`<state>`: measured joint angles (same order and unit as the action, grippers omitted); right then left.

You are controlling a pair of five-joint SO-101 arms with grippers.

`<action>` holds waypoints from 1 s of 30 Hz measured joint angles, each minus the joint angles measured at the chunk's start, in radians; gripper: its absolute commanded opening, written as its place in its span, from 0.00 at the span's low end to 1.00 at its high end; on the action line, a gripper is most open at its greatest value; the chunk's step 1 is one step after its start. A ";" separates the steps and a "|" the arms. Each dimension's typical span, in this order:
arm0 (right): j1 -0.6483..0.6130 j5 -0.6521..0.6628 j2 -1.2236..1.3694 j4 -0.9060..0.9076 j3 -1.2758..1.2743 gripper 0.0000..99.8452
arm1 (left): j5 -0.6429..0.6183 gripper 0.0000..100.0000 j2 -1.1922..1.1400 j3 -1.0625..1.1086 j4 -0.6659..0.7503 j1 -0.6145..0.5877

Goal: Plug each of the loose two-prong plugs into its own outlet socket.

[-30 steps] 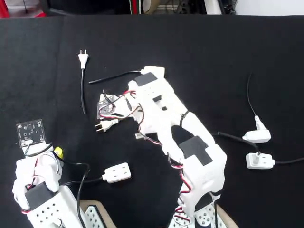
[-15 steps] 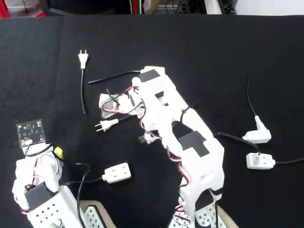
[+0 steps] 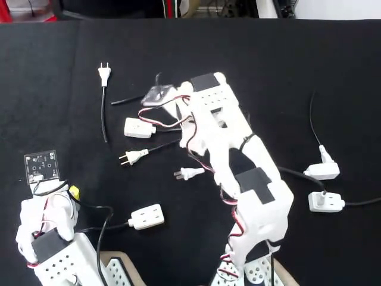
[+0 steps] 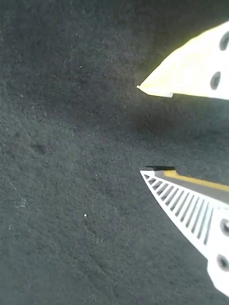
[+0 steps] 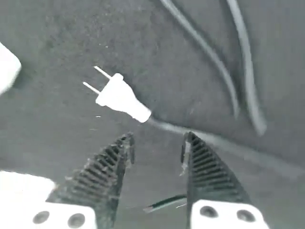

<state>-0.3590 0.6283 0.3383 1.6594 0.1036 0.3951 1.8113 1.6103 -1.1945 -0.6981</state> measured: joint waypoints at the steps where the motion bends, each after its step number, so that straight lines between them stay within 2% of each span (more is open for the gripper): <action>1: 0.000 -0.086 -0.002 0.018 -0.005 0.17 | 0.000 0.25 0.000 0.000 0.000 0.000; 8: 0.043 -0.649 -0.002 -0.097 -0.160 0.18 | 0.000 0.25 0.000 0.000 0.000 0.000; 12: 0.026 -0.947 -0.002 -0.117 -0.183 0.28 | 0.005 0.25 0.000 0.000 0.000 0.000; 15: 0.015 -1.115 -0.002 -0.140 -0.186 0.35 | 0.006 0.25 0.000 0.000 0.000 0.000; 22: -0.006 -1.313 0.055 -0.341 -0.275 0.35 | 0.006 0.25 0.000 0.000 0.000 0.000; 24: -0.003 -1.336 0.091 -0.388 -0.276 0.28 | 0.006 0.25 0.000 0.000 0.000 0.000; 28: -0.009 -1.341 0.117 -0.408 -0.272 0.07 | 0.006 0.25 0.000 0.000 0.000 0.000; 30: -0.005 -1.321 0.118 -0.381 -0.255 0.07 | 0.006 0.25 0.000 0.000 0.000 0.000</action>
<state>-0.3636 -0.6928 0.4565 1.2789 -0.1511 0.4012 1.8113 1.6103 -1.1945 -0.6981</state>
